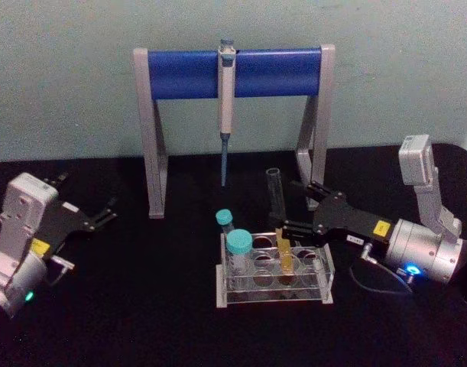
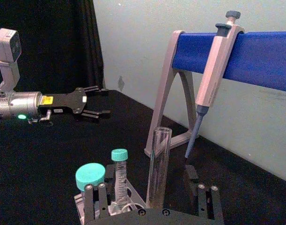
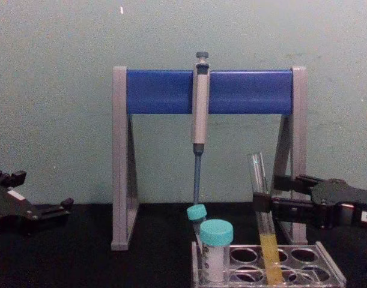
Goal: Pick up the test tube from the test tube rack, shake it, then place it back into the test tube rack.
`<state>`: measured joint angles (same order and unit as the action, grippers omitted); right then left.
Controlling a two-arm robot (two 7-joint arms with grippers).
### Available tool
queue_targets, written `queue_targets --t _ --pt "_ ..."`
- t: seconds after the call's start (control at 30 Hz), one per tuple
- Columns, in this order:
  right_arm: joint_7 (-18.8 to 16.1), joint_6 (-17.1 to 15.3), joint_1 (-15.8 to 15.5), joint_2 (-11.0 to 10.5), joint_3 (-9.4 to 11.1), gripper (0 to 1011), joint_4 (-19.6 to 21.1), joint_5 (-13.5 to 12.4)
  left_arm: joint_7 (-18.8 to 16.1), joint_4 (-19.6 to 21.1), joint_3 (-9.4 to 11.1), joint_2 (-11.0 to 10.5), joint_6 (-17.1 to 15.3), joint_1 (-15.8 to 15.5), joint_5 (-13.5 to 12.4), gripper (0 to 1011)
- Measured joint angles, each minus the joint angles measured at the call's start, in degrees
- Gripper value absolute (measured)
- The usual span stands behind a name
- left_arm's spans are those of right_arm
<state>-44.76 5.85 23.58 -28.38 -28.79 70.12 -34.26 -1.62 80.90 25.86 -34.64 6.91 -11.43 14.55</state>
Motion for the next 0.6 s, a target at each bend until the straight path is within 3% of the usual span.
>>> queue_targets --t 0.1,0.37,0.47,0.57,0.6 --pt "0.12 0.11 -0.13 -0.07 0.04 1000 0.21 0.02 0.00 0.00 0.00 0.00 0.00 0.00 0.00 1001" --pt "4.05 1.55 -3.57 -1.47 3.11 1000 5.37 -0.74 0.00 0.00 0.00 0.00 0.00 0.00 0.00 1001" --pt "7.97 1.84 -5.85 -2.26 5.15 1000 8.49 -0.64 0.00 0.00 0.00 0.00 0.00 0.00 0.00 1001" --pt "15.23 1.68 -9.01 -3.04 7.51 1000 12.48 1.97 0.00 0.00 0.00 0.00 0.00 0.00 0.00 1001" --pt "19.48 1.31 -10.47 -3.18 8.57 1000 14.11 3.89 0.00 0.00 0.00 0.00 0.00 0.00 0.00 1001"
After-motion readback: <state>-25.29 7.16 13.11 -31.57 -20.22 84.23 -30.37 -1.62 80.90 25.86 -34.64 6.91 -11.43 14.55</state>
